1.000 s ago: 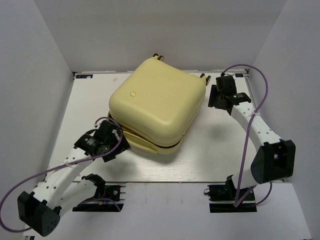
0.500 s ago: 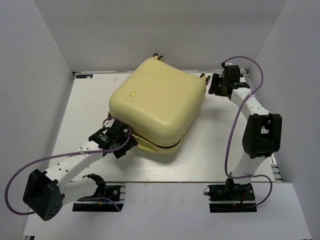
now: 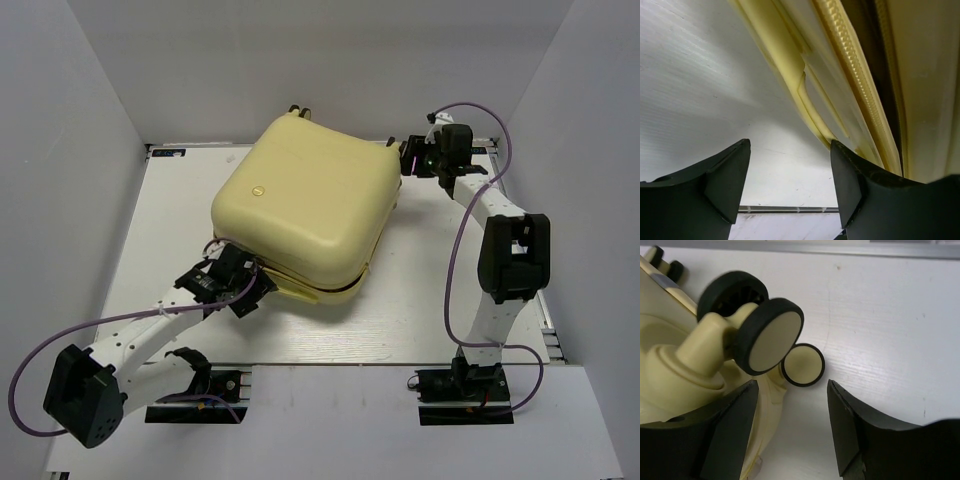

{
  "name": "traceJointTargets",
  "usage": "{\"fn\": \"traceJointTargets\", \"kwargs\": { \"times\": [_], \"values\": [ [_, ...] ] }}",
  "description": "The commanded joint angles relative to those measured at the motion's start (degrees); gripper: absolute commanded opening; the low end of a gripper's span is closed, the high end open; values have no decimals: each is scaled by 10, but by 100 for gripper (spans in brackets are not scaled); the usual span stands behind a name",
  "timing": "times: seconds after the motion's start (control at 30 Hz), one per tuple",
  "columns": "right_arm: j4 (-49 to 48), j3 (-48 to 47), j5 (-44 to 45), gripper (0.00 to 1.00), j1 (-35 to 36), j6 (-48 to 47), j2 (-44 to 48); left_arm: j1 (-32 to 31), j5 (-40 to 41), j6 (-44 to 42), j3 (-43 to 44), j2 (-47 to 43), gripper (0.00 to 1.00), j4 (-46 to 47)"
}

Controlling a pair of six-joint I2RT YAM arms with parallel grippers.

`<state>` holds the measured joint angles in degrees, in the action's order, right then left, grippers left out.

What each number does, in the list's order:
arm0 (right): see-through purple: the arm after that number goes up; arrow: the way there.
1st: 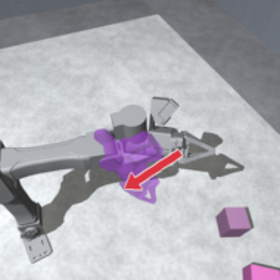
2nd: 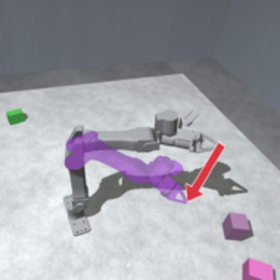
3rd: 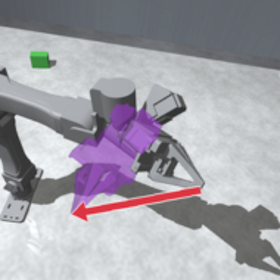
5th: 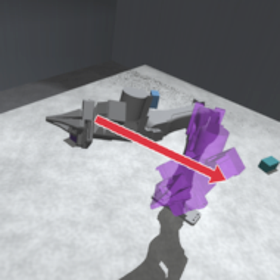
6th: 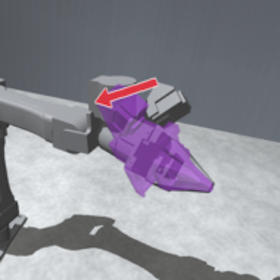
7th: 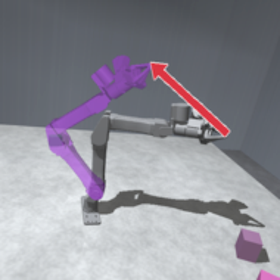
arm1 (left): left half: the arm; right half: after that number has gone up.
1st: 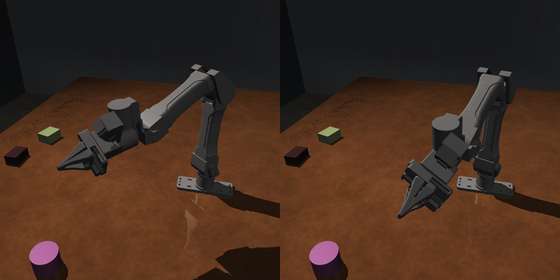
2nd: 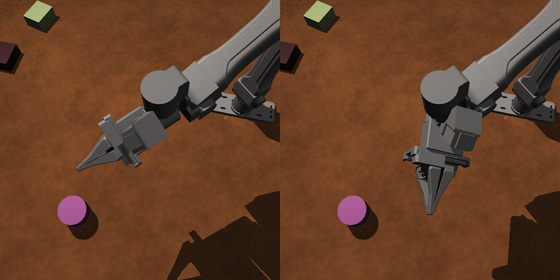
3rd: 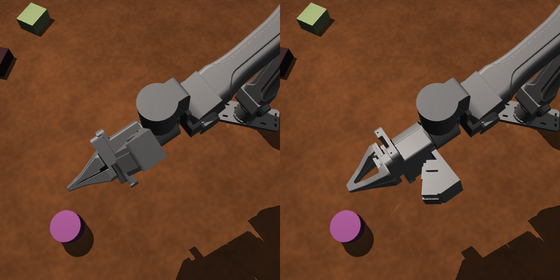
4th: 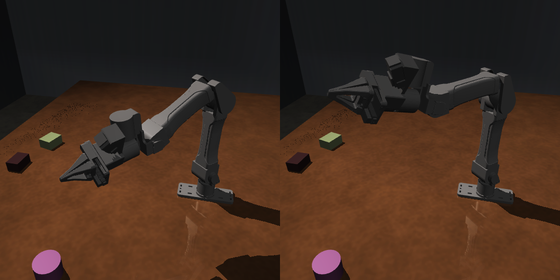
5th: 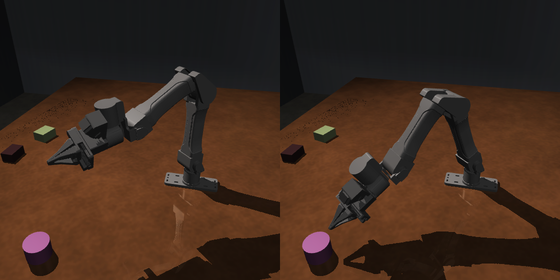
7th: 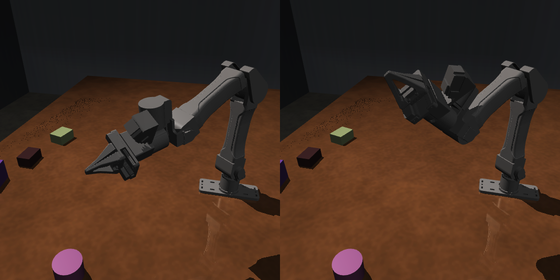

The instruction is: Pack the luggage

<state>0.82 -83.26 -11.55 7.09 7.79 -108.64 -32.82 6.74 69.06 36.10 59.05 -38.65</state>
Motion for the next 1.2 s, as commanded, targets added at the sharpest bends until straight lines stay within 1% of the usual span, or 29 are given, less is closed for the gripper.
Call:
{"fn": "traceJointTargets", "kwargs": {
  "times": [0.0, 0.1, 0.13, 0.17, 0.2, 0.27, 0.3, 0.37, 0.4, 0.47, 0.5, 0.57, 0.6, 0.63, 0.73, 0.77, 0.8, 0.83, 0.93, 0.97, 1.0, 1.03, 1.07, 1.1, 1.13, 1.17],
  "values": [
    [-86, -38, -86, 64, 41, 31, -1, 0, 92, 39, -41, 1, 74, -19],
    [-86, -11, -73, 64, 44, 23, 6, -29, 108, 71, -56, -15, 74, -5],
    [-77, -12, -72, 67, 44, 23, 4, -43, 124, 84, -67, -17, 74, -5],
    [-67, -12, -75, 68, 42, 20, 3, -49, 134, 91, -68, -20, 75, -7],
    [-65, -13, -84, 72, 42, 15, -3, -62, 161, 103, -71, -24, 77, -8],
    [-37, -22, -94, 73, 42, -7, -12, -81, 179, 113, -63, -31, 82, -19],
    [-28, -36, -95, 75, 42, -13, -19, -100, 207, 134, -58, -34, 82, -44],
    [-13, -38, -88, 75, 41, -14, -20, -112, 229, 156, -50, -44, 82, -69],
    [-12, -37, -85, 75, 40, -14, -18, -116, 250, 178, -49, -47, 81, -92],
    [-9, -37, -60, 75, 39, -22, -14, -131, 264, 205, -61, -52, 81, -103],
    [-9, -37, -59, 75, 39, -25, -12, -128, 264, 211, -68, -53, 81, -87],
    [-9, -36, -57, 75, 39, -30, -11, -124, 261, 201, -96, -44, 81, -8],
    [4, -35, -56, 75, 39, -30, -12, -120, 257, 203, -101, -34, 81, 4],
    [3, -27, -55, 75, 38, -24, -11, -109, 245, 184, -104, -24, 81, 58],
    [1, -9, -56, 75, 39, -23, -4, -86, 239, 155, -104, -4, 81, 105],
    [-2, 2, -54, 75, 37, -24, 1, -81, 238, 128, -98, 4, 82, 142],
    [-24, 10, -59, 75, 41, -27, 4, -75, 235, 121, -97, 10, 82, 152],
    [-27, 15, -60, 75, 41, -26, 8, -53, 216, 105, -95, 15, 82, 173],
    [-35, 37, -79, 76, 41, -36, 29, -26, 181, 96, -87, 48, 80, 208],
    [-36, 52, -79, 76, 42, -43, 33, -13, 167, 93, -83, 80, 77, 212],
    [-36, 57, -80, 76, 42, -45, 39, -1, 149, 97, -79, 91, 66, 214],
    [-37, 64, -75, 76, 40, -48, 56, 4, 140, 94, -77, 112, 60, 220],
    [-38, 77, -73, 76, 40, -54, 62, 19, 117, 99, -75, 125, 51, 223],
    [-34, 87, -73, 76, 39, -59, 68, 22, 112, 100, -72, 154, 31, 216],
    [-31, 92, -70, 76, 37, -66, 86, 28, 105, 102, -68, 161, 22, 213],
    [-30, 107, -64, 76, 39, -67, 95, 43, 87, 101, -67, 166, 11, 212]
  ]
}}
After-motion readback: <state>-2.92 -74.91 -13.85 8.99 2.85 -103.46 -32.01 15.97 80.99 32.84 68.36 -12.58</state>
